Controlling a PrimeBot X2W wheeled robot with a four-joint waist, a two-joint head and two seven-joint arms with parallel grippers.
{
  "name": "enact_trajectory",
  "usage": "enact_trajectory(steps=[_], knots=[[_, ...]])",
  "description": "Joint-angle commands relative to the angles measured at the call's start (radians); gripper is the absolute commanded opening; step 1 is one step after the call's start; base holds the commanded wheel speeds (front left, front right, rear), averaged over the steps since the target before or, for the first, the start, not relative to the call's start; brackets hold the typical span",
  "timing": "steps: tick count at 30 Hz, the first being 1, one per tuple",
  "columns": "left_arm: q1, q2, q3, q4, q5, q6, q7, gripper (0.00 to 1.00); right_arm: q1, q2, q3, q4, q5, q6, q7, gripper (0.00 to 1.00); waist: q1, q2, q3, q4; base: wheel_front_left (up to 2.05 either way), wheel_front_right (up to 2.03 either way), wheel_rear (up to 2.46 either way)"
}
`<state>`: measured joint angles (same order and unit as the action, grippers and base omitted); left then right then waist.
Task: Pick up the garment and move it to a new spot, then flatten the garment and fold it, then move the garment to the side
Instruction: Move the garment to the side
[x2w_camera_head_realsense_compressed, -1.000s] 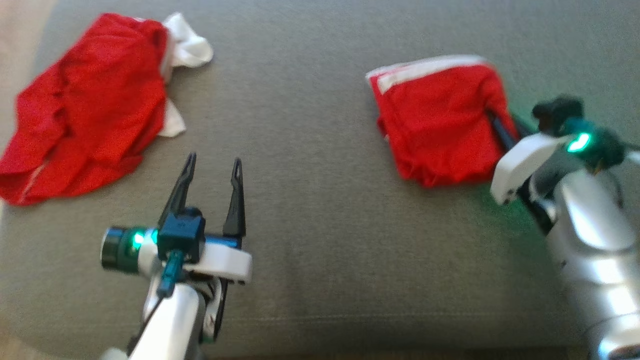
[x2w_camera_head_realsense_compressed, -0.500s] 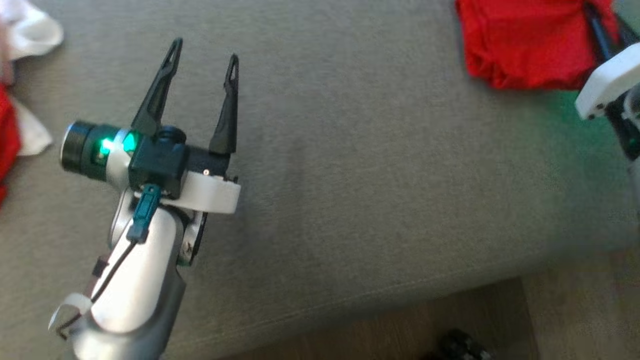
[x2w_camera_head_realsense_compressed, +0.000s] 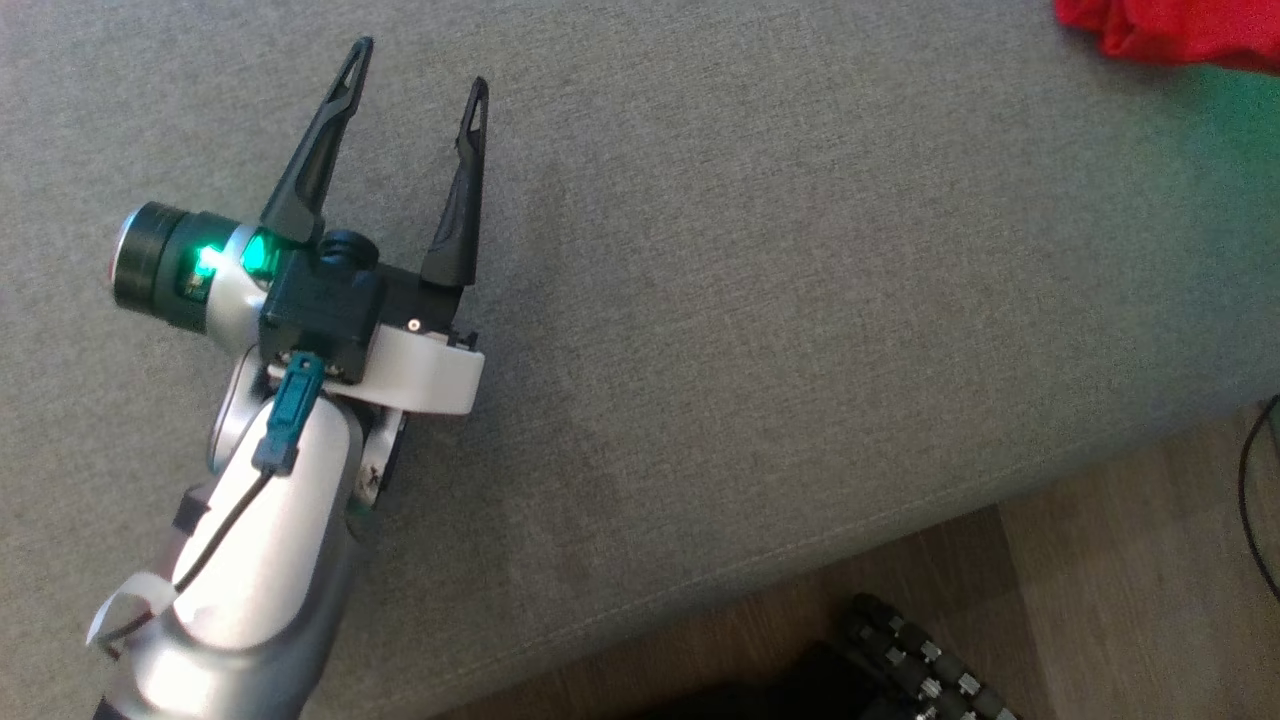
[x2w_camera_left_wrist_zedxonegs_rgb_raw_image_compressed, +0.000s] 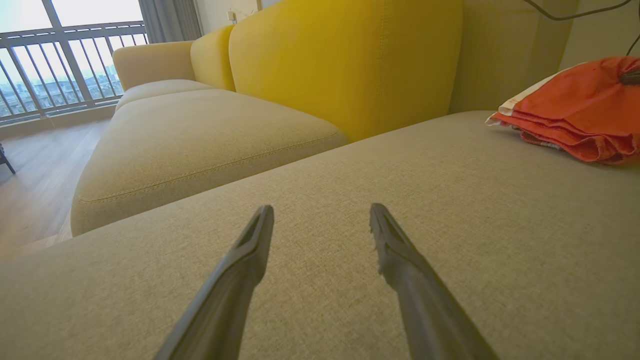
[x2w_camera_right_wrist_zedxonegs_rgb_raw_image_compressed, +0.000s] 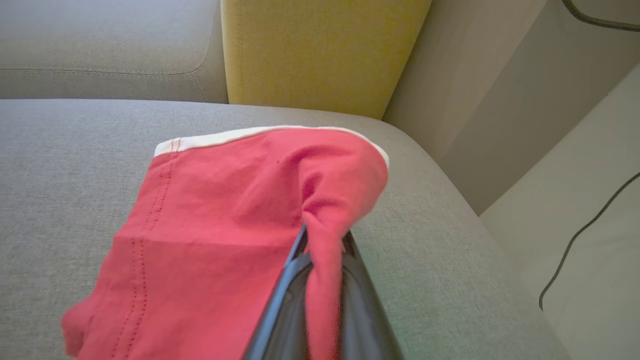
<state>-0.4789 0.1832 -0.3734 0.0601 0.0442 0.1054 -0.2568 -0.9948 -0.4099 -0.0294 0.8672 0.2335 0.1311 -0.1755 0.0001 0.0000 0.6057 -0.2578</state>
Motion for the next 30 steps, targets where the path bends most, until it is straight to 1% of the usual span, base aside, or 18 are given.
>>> enact_trajectory(steps=[1,2,3,5,11,14,18,24,30], knots=[[-0.017,0.02,0.022,-0.038,0.004,0.003,-0.005,1.0,-0.01,-0.015,-0.009,-0.016,-0.01,0.0,-0.009,0.0,-0.0001,0.0,0.001,0.001,0.0,0.0,0.0],[-0.017,0.02,0.021,-0.038,0.003,0.004,-0.005,1.0,-0.012,-0.014,-0.018,-0.009,-0.014,0.0,-0.011,0.15,-0.0001,0.0,0.002,0.003,0.0,0.0,0.0],[-0.016,0.02,0.02,-0.038,0.001,0.005,-0.005,1.0,-0.014,-0.015,-0.031,-0.003,-0.018,0.0,-0.016,0.89,-0.0001,0.0,0.001,0.005,0.0,0.0,0.0],[-0.014,0.019,0.018,-0.035,-0.004,0.007,-0.005,1.0,-0.016,-0.004,-0.053,0.002,-0.021,0.0,-0.023,1.0,-0.0001,0.0,-0.006,0.012,0.0,0.0,0.0],[0.001,0.006,0.005,-0.027,-0.021,0.018,-0.005,1.0,-0.002,0.006,-0.076,-0.023,-0.075,0.0,-0.051,1.0,-0.0001,0.0,-0.054,0.037,0.0,0.0,0.0],[0.024,0.002,0.011,-0.027,-0.033,0.036,-0.005,1.0,0.006,0.025,-0.074,-0.054,-0.103,0.0,-0.06,1.0,-0.0001,0.0,-0.095,0.043,0.0,0.0,0.0],[0.053,-0.01,0.016,-0.026,-0.053,0.052,-0.005,1.0,0.024,0.053,-0.059,-0.105,-0.12,0.0,-0.06,1.0,-0.0001,0.0,-0.156,0.069,0.0,0.0,0.0],[0.107,-0.034,0.037,-0.018,-0.083,0.081,-0.005,1.0,0.097,0.125,-0.002,-0.213,-0.099,0.0,-0.046,1.0,-0.0001,0.0,-0.27,0.129,0.0,0.0,0.0],[0.185,-0.052,0.067,-0.005,-0.106,0.104,-0.005,1.0,0.238,0.202,0.049,-0.351,-0.018,0.0,-0.052,1.0,-0.0001,0.0,-0.368,0.208,0.0,0.0,0.0]])
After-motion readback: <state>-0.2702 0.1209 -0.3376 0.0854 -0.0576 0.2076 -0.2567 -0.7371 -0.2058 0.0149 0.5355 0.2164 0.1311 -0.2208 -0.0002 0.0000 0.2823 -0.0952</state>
